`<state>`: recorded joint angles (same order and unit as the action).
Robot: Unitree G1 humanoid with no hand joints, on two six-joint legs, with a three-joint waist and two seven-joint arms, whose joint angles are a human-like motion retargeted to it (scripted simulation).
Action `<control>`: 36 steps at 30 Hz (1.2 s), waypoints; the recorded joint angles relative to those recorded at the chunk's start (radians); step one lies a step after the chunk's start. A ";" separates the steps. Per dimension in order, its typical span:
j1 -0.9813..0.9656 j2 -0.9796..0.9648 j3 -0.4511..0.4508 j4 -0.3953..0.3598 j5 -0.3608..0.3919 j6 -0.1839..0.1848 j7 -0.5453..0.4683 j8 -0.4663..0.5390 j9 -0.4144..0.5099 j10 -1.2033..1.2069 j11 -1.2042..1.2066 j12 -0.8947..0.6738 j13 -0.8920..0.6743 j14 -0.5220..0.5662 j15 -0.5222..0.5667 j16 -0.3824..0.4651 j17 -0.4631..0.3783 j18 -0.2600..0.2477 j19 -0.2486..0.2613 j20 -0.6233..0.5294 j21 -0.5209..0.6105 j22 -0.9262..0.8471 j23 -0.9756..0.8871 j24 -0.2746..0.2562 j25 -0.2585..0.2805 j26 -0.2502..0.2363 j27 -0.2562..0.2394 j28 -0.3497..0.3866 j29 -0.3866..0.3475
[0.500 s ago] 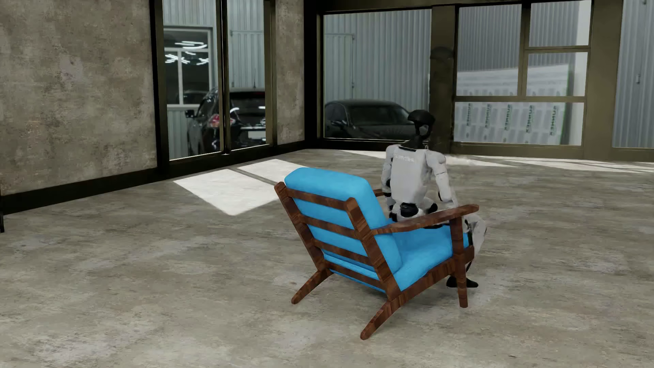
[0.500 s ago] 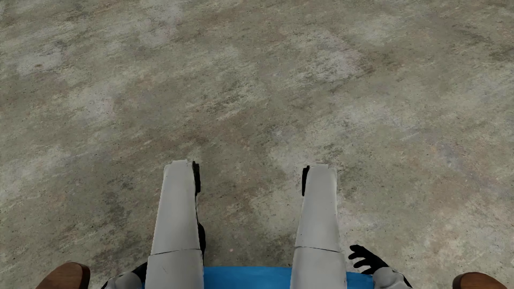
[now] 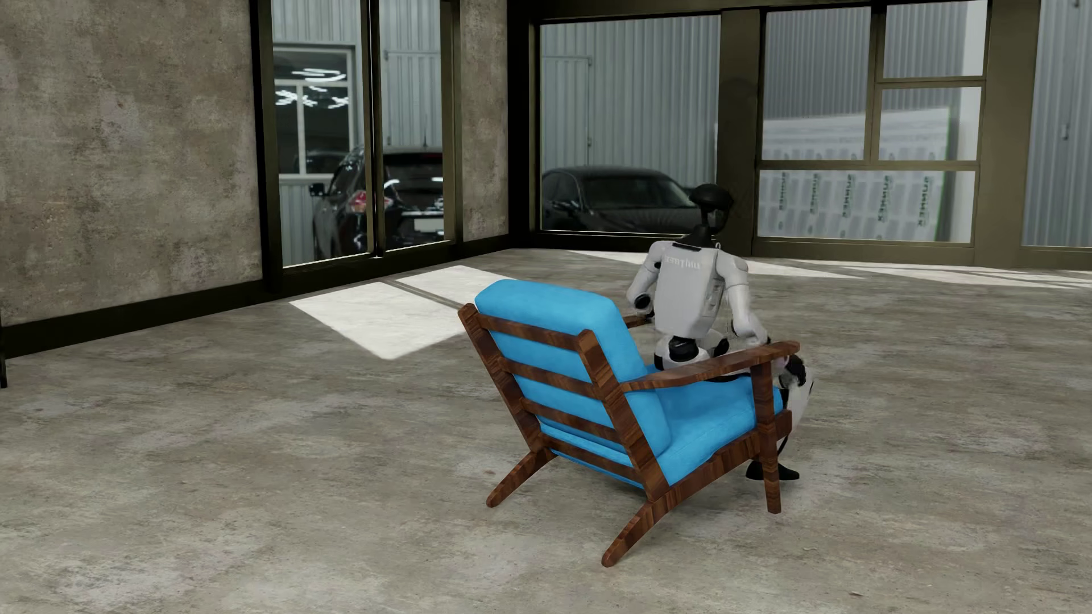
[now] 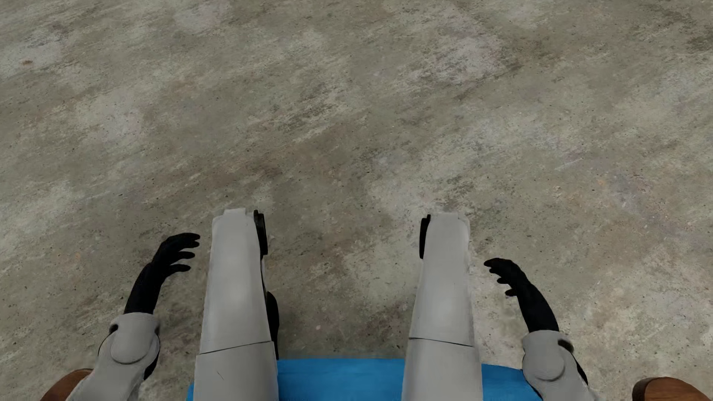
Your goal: Stand up from the chair
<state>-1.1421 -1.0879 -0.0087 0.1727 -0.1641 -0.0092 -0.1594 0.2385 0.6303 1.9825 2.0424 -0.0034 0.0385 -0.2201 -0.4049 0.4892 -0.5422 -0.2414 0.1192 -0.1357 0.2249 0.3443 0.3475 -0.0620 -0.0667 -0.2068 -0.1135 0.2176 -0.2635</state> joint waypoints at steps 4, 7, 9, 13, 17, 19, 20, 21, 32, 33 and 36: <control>-0.058 -0.051 0.004 0.006 -0.001 -0.010 -0.010 0.008 0.037 0.012 0.006 -0.241 -0.319 -0.003 -0.004 0.219 -0.210 -0.012 0.021 -0.162 0.285 -0.318 -0.265 0.075 -0.116 -0.084 -0.081 -0.018 -0.060; -0.118 -0.106 0.005 0.009 -0.009 -0.012 -0.014 0.014 0.082 0.021 0.012 -0.616 -0.717 -0.008 -0.007 0.356 -0.319 -0.021 0.037 -0.508 0.666 -0.386 -0.296 0.137 -0.193 -0.124 -0.182 -0.352 0.256; -0.171 -0.155 0.005 0.007 -0.009 -0.010 -0.022 0.024 0.128 0.027 0.015 -0.836 -0.921 -0.020 -0.015 0.404 -0.353 -0.031 0.050 -0.692 0.864 -0.414 -0.322 0.092 -0.170 -0.156 -0.188 -0.226 0.075; -0.316 -0.294 0.003 -0.013 0.006 -0.010 -0.036 0.042 0.202 0.034 0.018 -1.035 -1.131 -0.050 -0.033 0.485 -0.440 -0.045 0.056 -0.829 1.025 -0.537 -0.454 0.040 -0.138 -0.191 -0.205 -0.081 -0.075; -0.381 -0.358 0.007 -0.032 0.024 -0.013 -0.030 0.031 0.251 -0.021 -0.045 -1.126 -1.198 -0.084 -0.050 0.514 -0.486 -0.029 0.049 -0.879 1.062 -0.595 -0.513 0.030 -0.139 -0.223 -0.237 -0.002 -0.162; -0.341 -0.329 0.006 -0.040 0.033 -0.014 -0.011 0.013 0.249 -0.089 -0.117 -1.098 -1.174 -0.101 -0.049 0.489 -0.463 -0.010 0.035 -0.857 1.046 -0.553 -0.479 0.051 -0.150 -0.220 -0.235 -0.012 -0.145; -0.307 -0.301 0.006 -0.042 0.033 -0.015 -0.005 0.005 0.240 -0.138 -0.168 -1.064 -1.141 -0.104 -0.047 0.465 -0.439 -0.006 0.035 -0.832 1.018 -0.515 -0.443 0.066 -0.158 -0.212 -0.233 -0.032 -0.124; -0.266 -0.265 0.008 -0.047 0.031 -0.013 0.005 -0.005 0.226 -0.198 -0.228 -1.027 -1.104 -0.104 -0.040 0.429 -0.410 0.003 0.033 -0.803 0.986 -0.461 -0.395 0.089 -0.169 -0.200 -0.229 -0.060 -0.089; 0.582 0.530 0.002 -0.124 0.064 0.023 0.155 -0.196 -0.085 -1.269 -1.256 -0.597 -0.635 0.138 0.205 -0.196 0.218 0.132 -0.083 -0.519 0.533 0.606 0.537 0.379 -0.278 0.000 -0.096 -0.368 0.391; 0.675 0.613 0.000 -0.132 0.075 0.024 0.164 -0.211 -0.134 -1.381 -1.356 -0.539 -0.577 0.167 0.232 -0.214 0.234 0.144 -0.096 -0.475 0.498 0.658 0.573 0.345 -0.246 0.045 -0.055 -0.369 0.393; 0.944 0.864 -0.002 -0.156 0.103 0.035 0.197 -0.273 -0.289 -1.683 -1.636 -0.350 -0.384 0.240 0.294 -0.212 0.199 0.165 -0.117 -0.374 0.377 0.724 0.571 0.275 -0.190 0.075 -0.050 -0.403 0.473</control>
<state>-0.1986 -0.2236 -0.0109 0.0168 -0.0608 0.0255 0.0372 -0.0347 0.3412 0.3000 0.4068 -0.3532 -0.3451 0.0200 -0.1110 0.2768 -0.3431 -0.0765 0.0024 -0.5092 0.6021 1.0681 0.9182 0.2133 -0.2568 -0.1317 -0.1635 -0.1852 0.2096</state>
